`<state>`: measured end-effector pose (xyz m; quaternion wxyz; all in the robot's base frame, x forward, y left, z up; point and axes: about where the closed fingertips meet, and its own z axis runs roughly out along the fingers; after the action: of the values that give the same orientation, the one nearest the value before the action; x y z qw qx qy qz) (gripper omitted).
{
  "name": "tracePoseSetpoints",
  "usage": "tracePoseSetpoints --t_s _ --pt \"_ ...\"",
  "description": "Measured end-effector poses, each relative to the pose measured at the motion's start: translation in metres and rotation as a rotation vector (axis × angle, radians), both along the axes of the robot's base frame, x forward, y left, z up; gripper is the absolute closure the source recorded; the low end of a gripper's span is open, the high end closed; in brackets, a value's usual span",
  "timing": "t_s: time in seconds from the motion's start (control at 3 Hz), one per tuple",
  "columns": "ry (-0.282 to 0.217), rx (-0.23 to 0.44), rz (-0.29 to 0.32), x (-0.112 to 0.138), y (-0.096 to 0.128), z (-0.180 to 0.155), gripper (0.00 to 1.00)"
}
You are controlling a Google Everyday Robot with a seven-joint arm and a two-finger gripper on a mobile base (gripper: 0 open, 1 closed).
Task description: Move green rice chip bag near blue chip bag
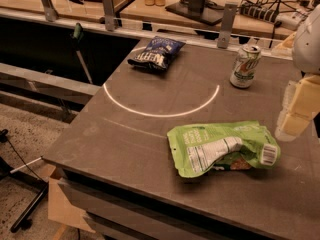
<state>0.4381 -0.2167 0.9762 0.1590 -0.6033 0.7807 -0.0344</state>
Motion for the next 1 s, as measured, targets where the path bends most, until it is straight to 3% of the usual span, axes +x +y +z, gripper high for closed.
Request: tracePoseSetpoints --t_s 0.33,0.67,1.0 --pt "-0.003 0.001 0.001 0.000 0.000 0.001 0.00" --pt "-0.004 0.064 0.003 -0.014 0.016 -0.006 0.00" --pt "-0.005 0.201 0.015 -0.027 0.034 -0.026 0.00"
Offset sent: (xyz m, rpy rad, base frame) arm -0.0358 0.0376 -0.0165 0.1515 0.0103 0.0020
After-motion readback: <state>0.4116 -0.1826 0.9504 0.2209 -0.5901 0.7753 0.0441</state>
